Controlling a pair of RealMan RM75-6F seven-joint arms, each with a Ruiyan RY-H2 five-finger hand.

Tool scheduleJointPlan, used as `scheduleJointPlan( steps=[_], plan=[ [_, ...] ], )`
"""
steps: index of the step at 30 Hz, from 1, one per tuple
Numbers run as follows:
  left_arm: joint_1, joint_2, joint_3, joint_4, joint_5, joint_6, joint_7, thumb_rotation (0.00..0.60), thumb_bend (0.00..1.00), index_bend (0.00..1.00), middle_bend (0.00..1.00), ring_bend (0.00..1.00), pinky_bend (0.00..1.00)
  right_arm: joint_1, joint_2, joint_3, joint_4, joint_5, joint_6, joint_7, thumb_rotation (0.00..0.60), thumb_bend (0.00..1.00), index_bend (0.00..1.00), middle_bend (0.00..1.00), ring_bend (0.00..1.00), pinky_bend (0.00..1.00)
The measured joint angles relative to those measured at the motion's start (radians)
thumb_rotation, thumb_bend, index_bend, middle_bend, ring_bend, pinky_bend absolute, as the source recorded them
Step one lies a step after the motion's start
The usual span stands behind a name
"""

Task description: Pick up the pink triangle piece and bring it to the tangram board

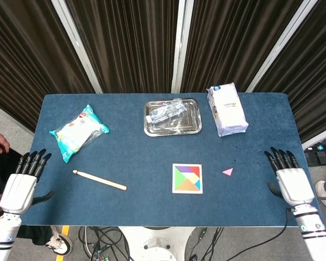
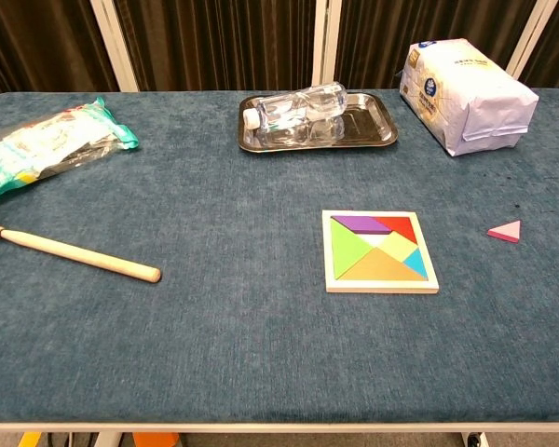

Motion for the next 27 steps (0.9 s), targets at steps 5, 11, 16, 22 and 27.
scheduleJointPlan(
  steps=[5, 11, 16, 22, 27],
  plan=[
    [-0.001, -0.002, 0.001, 0.006, -0.003, -0.006, -0.005, 0.600, 0.00, 0.00, 0.00, 0.00, 0.00, 0.091, -0.039, 0.013, 0.018, 0.046, -0.127, -0.073, 0.600, 0.23, 0.00, 0.00, 0.00, 0.00],
    [0.000, 0.001, 0.003, 0.005, -0.004, -0.006, -0.002, 0.600, 0.00, 0.00, 0.00, 0.00, 0.00, 0.202, -0.141, 0.012, 0.118, 0.075, -0.266, -0.120, 0.600, 0.23, 0.00, 0.00, 0.00, 0.00],
    [0.000, 0.005, 0.003, 0.003, -0.006, -0.006, 0.000, 0.600, 0.00, 0.00, 0.00, 0.00, 0.00, 0.252, -0.228, 0.004, 0.196, 0.105, -0.320, -0.141, 0.600, 0.24, 0.00, 0.00, 0.00, 0.00],
    [-0.001, 0.003, 0.003, 0.012, -0.012, -0.014, -0.009, 0.600, 0.00, 0.00, 0.00, 0.00, 0.00, 0.273, -0.280, -0.007, 0.248, 0.123, -0.331, -0.137, 0.600, 0.24, 0.00, 0.00, 0.00, 0.00],
    [-0.001, -0.002, 0.005, 0.021, -0.015, -0.018, -0.016, 0.600, 0.00, 0.00, 0.00, 0.00, 0.00, 0.284, -0.302, -0.015, 0.273, 0.128, -0.326, -0.129, 0.600, 0.24, 0.00, 0.00, 0.00, 0.00]
  ],
)
